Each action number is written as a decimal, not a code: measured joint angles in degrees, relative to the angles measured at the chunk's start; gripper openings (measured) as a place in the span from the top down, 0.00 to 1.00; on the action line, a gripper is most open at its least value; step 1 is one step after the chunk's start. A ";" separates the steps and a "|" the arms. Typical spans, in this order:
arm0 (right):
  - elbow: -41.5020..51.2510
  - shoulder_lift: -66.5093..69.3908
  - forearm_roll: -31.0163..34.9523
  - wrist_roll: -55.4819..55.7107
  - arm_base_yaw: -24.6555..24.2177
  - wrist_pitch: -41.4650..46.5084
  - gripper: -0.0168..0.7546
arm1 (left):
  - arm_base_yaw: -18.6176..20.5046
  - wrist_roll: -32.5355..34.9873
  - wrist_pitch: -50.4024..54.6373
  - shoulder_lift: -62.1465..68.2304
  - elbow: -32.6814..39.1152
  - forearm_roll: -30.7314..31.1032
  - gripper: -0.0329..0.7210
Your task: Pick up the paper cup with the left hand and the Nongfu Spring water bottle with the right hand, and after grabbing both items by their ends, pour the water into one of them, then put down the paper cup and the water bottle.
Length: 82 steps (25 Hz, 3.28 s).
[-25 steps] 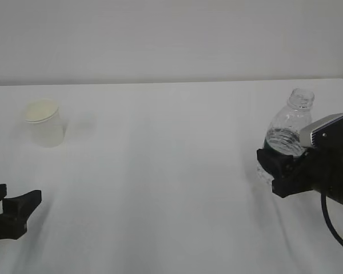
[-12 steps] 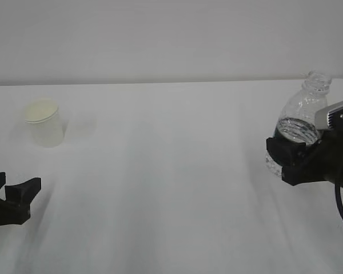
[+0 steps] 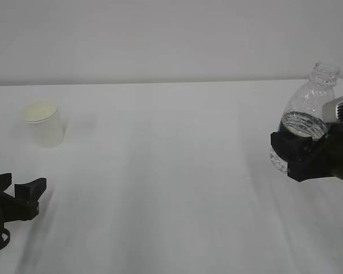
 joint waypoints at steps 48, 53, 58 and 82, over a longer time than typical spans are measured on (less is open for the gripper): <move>0.13 -0.15 -2.79 1.05 0.00 0.33 0.39 | 15.76 -2.62 0.00 12.98 -19.89 20.37 0.22; 0.13 -0.15 -2.79 1.63 0.00 0.21 0.39 | 15.76 -2.70 0.00 15.34 -22.36 20.37 0.22; 0.13 -0.15 -2.79 1.74 0.00 0.12 0.39 | 15.76 -2.84 0.00 16.27 -24.50 19.91 0.20; 0.13 -0.15 -2.79 2.35 0.00 -2.66 0.39 | 15.76 -5.16 0.10 20.74 -31.74 18.27 0.16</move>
